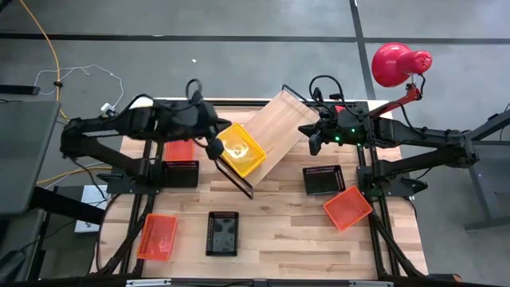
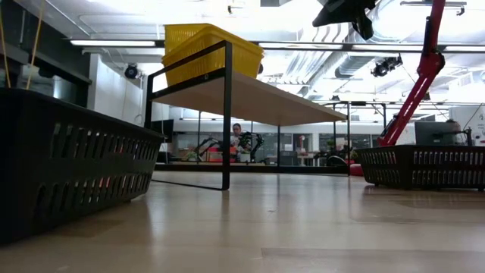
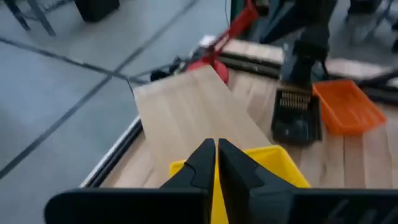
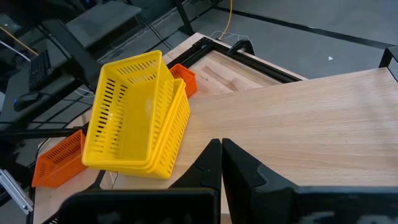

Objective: Stack baskets on shelf by color
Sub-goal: Stack the yellow bin on top of the yellow bin on the shelf

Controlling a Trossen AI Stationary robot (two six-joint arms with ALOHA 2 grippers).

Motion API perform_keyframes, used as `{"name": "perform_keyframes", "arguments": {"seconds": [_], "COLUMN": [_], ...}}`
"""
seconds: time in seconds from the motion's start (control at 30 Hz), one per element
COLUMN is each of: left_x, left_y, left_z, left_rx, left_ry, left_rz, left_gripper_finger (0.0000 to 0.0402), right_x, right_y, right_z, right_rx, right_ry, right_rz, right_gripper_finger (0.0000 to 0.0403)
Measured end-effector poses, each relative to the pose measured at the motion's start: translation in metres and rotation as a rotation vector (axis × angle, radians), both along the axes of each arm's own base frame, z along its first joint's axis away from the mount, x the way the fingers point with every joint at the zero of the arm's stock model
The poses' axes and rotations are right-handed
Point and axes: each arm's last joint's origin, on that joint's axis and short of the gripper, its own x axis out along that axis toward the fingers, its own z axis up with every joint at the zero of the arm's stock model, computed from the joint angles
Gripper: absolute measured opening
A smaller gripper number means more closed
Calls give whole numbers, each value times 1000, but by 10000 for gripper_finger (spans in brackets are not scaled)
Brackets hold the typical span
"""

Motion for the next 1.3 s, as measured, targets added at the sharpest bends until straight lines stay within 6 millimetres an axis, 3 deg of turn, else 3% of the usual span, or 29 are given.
{"name": "perform_keyframes", "arguments": {"seconds": [0.23, 0.37, 0.63, 1.07, 1.17, 1.3], "left_x": [-11, -11, -14, -22, -23, -31], "left_y": [1, 13, 38, 37, 37, 34], "left_z": [-58, -77, -84, -102, -100, -81], "left_rx": [11, 12, -58, -103, -98, -64], "left_ry": [-169, -189, -168, 29, 18, -61], "left_rz": [-29, 4, -48, -92, -92, -94], "left_gripper_finger": [1, 0, 0, 0, 0, 0], "right_x": [0, 0, 0, 0, 0, 1], "right_y": [0, 0, 0, 0, 0, 1], "right_z": [0, 0, 0, 0, 0, 1], "right_rx": [0, 5, 19, 16, 18, 36], "right_ry": [-2, -5, -10, -11, -11, -22], "right_rz": [-1, -3, -10, -16, -12, 31], "right_gripper_finger": [0, 0, 0, 0, 0, 0]}}
